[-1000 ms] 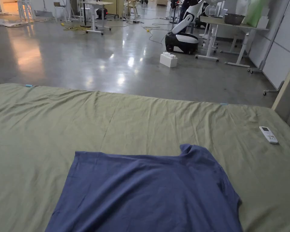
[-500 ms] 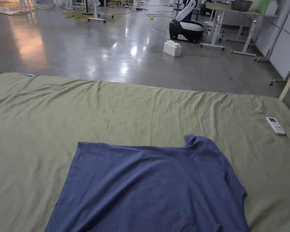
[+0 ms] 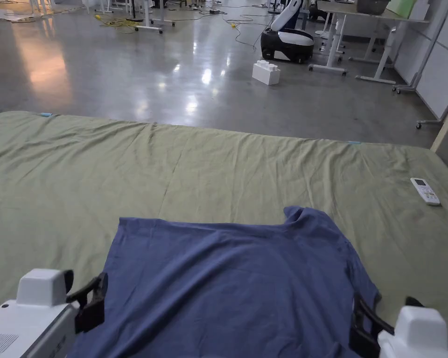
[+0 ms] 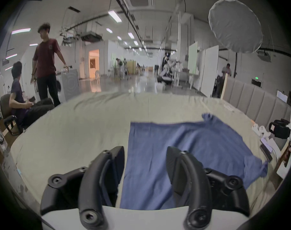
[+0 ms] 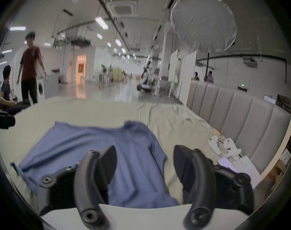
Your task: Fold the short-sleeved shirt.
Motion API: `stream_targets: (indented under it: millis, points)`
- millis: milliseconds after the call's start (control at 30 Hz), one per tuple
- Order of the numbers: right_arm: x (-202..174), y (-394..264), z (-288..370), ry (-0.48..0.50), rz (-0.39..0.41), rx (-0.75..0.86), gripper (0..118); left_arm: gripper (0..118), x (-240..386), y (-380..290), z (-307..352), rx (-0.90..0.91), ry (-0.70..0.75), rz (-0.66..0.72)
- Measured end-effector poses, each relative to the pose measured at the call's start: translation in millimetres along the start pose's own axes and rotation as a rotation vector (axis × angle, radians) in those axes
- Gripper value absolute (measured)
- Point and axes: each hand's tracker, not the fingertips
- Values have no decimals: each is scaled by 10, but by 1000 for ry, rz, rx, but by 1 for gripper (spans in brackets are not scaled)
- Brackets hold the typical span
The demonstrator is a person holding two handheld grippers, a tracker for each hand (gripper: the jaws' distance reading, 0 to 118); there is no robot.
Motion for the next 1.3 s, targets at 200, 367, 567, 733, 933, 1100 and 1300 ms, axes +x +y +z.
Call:
stream_targets:
  millis: [200, 367, 567, 733, 933, 1100, 1300]
  points:
    - [-247, 270, -69, -3, -2, 152, 17, 7, 305, 243, 71, 132, 10, -41]
    - [-279, 324, -122, -9, -31, 167, 1, 0, 379, 321, 117, 163, 14, -44]
    - [-270, 274, -191, 13, -46, 152, 0, 0, 297, 341, 40, 132, 40, -23]
    - [-278, 205, -253, 36, -34, 113, 0, 0, 24, 212, -12, -42, 34, 9]
    - [-334, 98, -306, 56, -23, 69, 0, 0, -453, -294, -23, -341, 24, 69]
    - [-381, 8, -337, 76, -10, 24, 0, 6, -707, -670, -140, -555, 55, 107]
    - [-420, -65, -337, 85, 3, -13, 0, 68, -796, -857, -301, -628, 40, 247]
